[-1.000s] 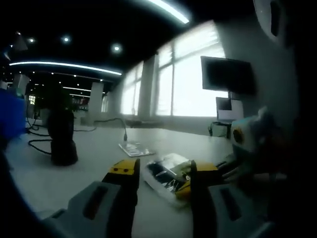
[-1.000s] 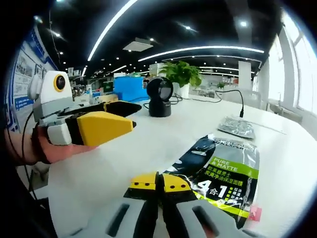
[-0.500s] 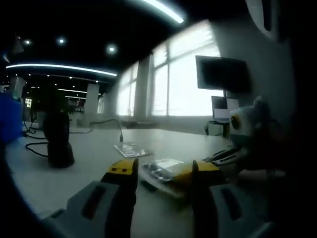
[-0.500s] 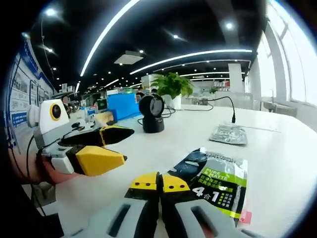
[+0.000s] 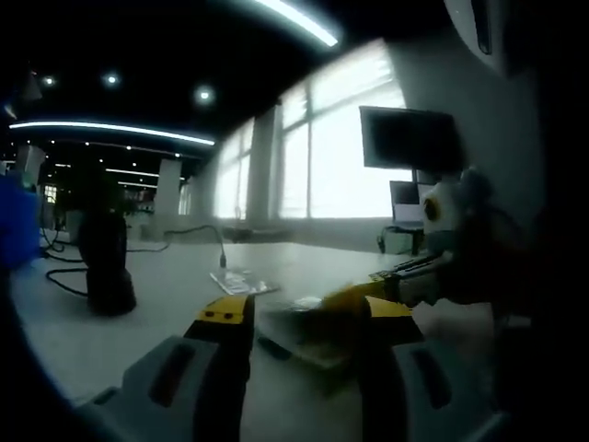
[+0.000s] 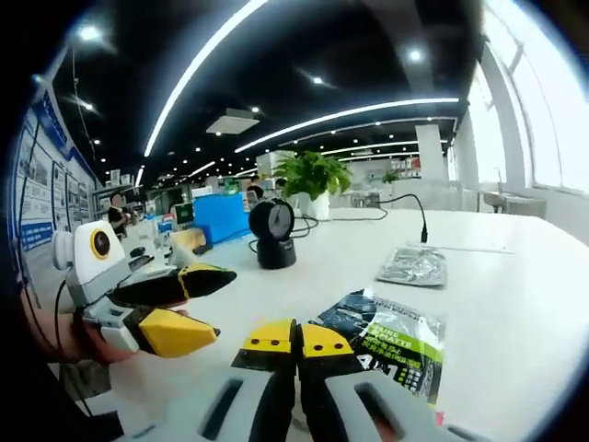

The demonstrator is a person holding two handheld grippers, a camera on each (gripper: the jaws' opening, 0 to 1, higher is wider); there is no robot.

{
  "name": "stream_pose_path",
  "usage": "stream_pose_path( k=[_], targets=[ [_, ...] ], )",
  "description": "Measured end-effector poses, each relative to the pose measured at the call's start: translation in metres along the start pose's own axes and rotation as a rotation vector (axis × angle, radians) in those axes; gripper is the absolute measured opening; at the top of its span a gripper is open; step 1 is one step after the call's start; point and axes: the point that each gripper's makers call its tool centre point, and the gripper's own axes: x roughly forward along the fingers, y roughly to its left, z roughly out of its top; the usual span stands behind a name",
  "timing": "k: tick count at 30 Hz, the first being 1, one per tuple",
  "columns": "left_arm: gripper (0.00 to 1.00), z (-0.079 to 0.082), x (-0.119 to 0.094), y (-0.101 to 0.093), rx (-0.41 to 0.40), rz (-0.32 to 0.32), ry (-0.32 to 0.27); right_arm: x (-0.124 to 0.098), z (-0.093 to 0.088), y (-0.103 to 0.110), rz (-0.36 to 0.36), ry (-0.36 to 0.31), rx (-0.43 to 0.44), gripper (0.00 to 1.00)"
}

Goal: Clip sheet goods on table flip sheet goods clip sheet goods scan sheet goods put sheet goods back to table

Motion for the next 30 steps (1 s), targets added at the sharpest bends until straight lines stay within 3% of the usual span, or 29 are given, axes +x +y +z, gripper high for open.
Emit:
stream_pose_path(
  k=[3,25,30],
  targets=[
    [0.39,0.0,0.0,-0.001,0.002,-0.004,0.001,-0.001,0.01,-0.004,-0.017,-0.02,0.024,0.0],
    [0.4,0.002,0.0,-0.002,0.012,-0.008,-0.008,-0.017,0.078,-0.05,-0.178,-0.189,-0.08,0.0],
    [0.4,0.002,0.0,-0.002,0.012,-0.008,-0.007,-0.021,0.09,-0.063,-0.21,-0.219,-0.065,0.0]
  ],
)
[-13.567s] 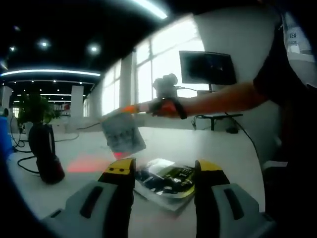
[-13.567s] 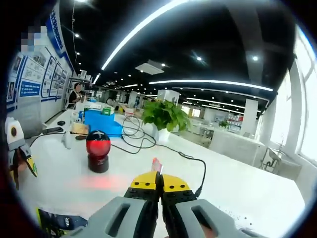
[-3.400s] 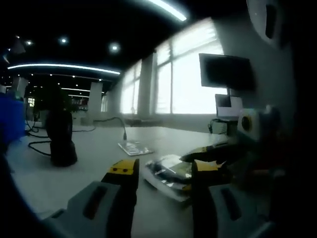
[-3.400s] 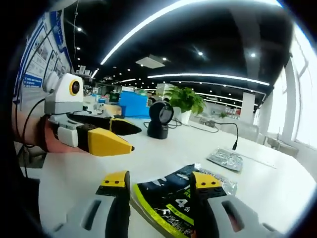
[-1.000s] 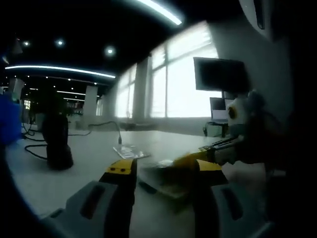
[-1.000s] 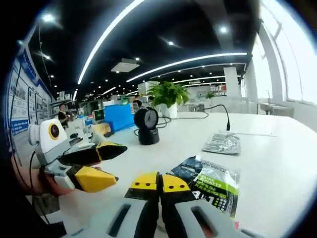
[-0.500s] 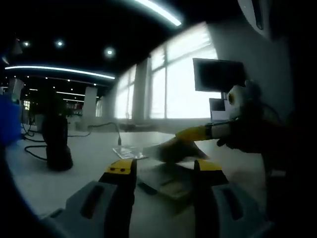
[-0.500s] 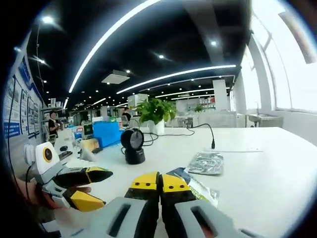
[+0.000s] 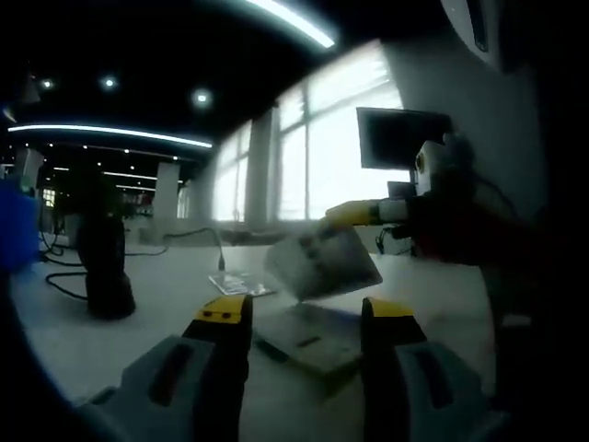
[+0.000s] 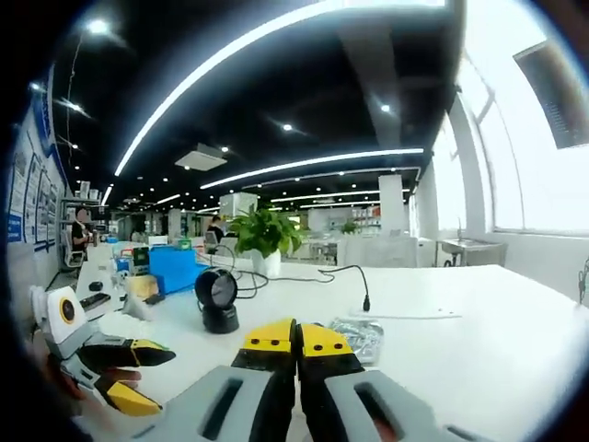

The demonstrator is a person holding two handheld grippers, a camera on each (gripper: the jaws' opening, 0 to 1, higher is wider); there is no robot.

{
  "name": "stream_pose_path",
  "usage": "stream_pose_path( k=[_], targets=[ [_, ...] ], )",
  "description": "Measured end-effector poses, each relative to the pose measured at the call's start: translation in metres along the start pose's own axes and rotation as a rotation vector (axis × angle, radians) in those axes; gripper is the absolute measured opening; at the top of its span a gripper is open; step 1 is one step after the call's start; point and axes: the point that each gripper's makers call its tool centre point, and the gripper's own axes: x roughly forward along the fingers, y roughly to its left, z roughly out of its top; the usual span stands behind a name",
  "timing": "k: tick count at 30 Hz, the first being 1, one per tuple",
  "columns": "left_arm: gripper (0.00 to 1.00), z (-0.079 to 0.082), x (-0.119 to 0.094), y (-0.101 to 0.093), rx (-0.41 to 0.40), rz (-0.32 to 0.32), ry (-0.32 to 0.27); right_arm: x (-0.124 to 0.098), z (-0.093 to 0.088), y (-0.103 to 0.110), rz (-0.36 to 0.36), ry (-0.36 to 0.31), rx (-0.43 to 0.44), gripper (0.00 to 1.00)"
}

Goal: Clip sheet goods on table flip sheet goods clip sheet goods scan sheet goods put sheet goods back to table

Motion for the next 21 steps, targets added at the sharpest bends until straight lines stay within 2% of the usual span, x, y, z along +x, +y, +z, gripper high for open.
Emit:
stream_pose_path(
  k=[6,10,16,21],
  targets=[
    [0.4,0.0,0.0,0.0,0.007,0.004,0.0,0.004,0.017,-0.011,-0.018,-0.032,-0.005,0.0],
    [0.4,0.0,0.0,0.001,0.006,0.005,0.001,0.005,0.028,-0.011,-0.018,-0.055,-0.008,0.0],
    [0.4,-0.001,0.0,0.0,0.009,0.004,0.001,0.006,0.035,-0.013,-0.014,-0.064,0.004,0.0],
    [0.4,-0.006,0.002,-0.002,0.028,0.001,0.026,0.003,0.039,-0.01,0.009,-0.077,0.029,0.0]
  ],
)
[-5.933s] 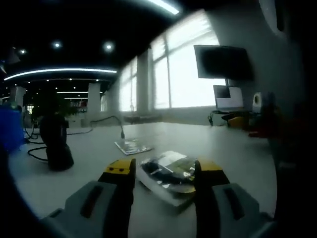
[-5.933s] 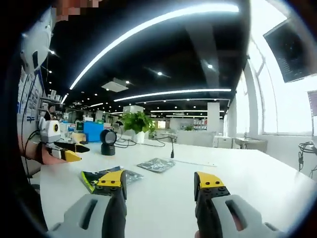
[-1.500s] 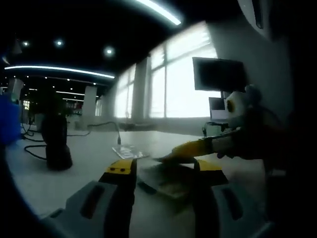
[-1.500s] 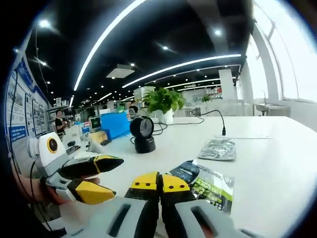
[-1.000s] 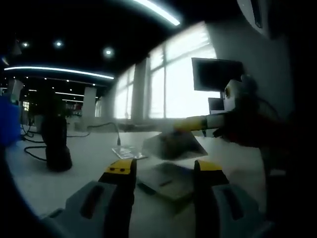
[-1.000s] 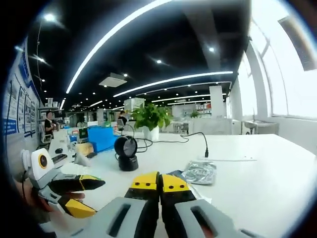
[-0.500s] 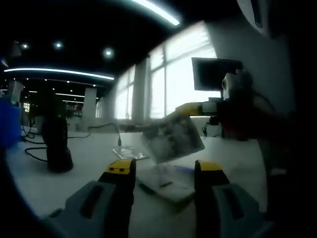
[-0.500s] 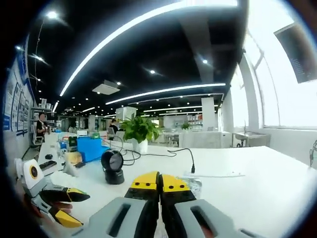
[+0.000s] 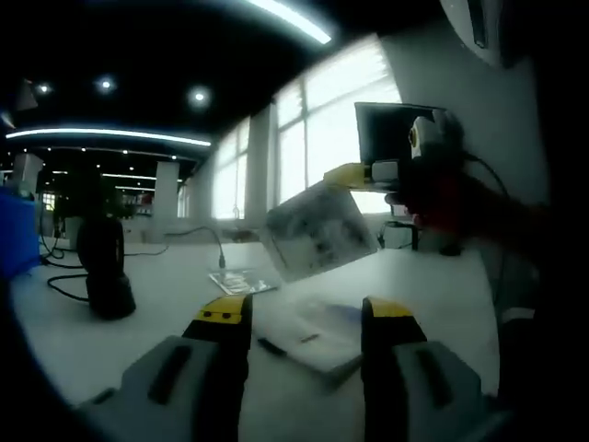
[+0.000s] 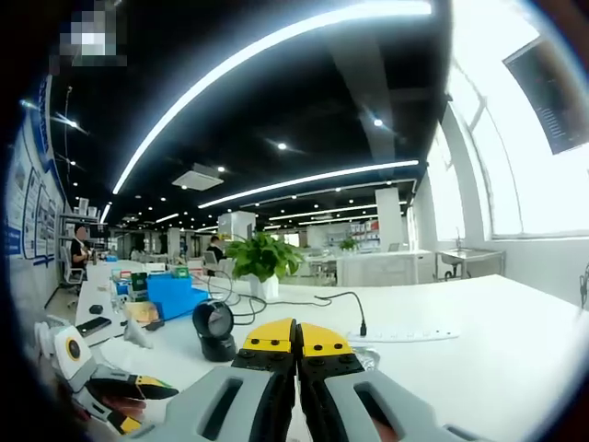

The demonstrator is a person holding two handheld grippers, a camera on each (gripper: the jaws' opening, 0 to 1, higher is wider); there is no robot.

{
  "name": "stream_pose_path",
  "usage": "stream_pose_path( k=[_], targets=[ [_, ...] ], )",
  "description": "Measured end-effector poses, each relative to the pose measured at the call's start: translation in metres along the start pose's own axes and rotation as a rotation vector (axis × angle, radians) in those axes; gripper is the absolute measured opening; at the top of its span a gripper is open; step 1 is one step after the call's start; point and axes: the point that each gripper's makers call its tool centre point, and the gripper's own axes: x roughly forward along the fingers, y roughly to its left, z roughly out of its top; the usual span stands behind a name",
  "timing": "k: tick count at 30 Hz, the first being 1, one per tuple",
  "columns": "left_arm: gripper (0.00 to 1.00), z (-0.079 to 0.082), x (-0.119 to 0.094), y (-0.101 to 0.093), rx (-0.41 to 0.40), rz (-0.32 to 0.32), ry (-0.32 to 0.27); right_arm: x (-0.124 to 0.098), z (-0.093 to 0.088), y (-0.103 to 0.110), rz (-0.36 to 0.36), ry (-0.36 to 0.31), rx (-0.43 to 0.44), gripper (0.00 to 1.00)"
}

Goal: Clip sheet goods on table flip sheet goods clip sheet goods scan sheet goods put sheet goods back to table

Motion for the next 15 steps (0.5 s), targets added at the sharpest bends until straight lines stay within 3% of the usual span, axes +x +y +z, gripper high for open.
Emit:
stream_pose_path(
  k=[15],
  targets=[
    [0.4,-0.0013,-0.0004,-0.0038,0.029,-0.009,0.004,0.0073,-0.0021,-0.0079,-0.012,0.027,0.031,0.0]
  ],
)
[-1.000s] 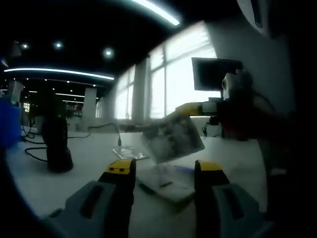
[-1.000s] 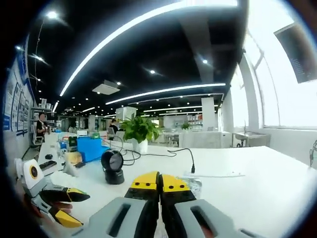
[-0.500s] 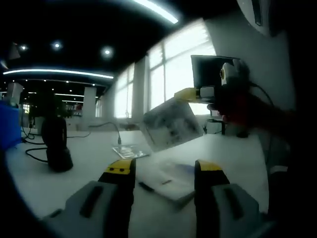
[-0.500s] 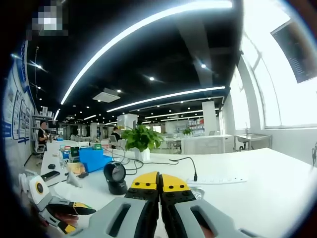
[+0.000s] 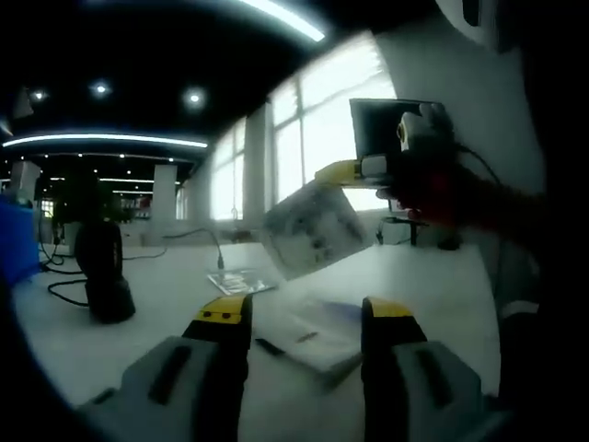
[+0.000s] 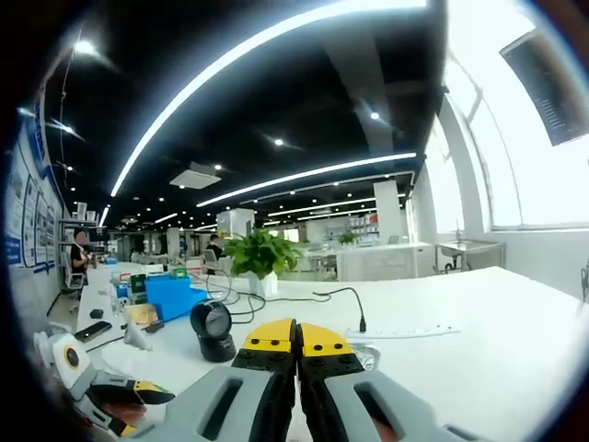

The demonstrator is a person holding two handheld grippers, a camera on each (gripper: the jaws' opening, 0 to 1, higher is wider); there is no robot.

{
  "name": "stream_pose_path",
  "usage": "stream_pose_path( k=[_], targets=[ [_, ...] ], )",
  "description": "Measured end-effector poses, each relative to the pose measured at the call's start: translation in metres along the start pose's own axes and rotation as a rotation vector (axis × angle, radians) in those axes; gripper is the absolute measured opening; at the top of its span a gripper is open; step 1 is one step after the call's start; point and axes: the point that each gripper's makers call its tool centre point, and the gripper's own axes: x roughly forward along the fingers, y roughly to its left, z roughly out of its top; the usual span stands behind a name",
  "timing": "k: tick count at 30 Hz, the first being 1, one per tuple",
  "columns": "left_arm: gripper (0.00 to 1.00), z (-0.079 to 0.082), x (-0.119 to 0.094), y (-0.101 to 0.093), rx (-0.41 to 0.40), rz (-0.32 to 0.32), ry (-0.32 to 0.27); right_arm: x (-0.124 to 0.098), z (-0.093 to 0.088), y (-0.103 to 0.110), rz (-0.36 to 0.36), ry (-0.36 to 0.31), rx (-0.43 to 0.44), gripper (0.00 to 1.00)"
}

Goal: Clip sheet goods on table flip sheet goods clip sheet goods scan sheet goods put sheet goods back to table

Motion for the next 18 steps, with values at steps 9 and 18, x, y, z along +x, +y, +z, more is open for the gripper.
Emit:
stream_pose_path(
  k=[9,18],
  targets=[
    [0.4,0.004,-0.002,0.007,-0.041,0.015,-0.028,-0.001,0.008,-0.008,-0.028,-0.023,-0.019,0.0],
    [0.4,0.002,-0.001,0.007,-0.04,0.016,-0.019,-0.01,0.01,-0.027,-0.08,-0.04,0.01,0.0]
  ],
)
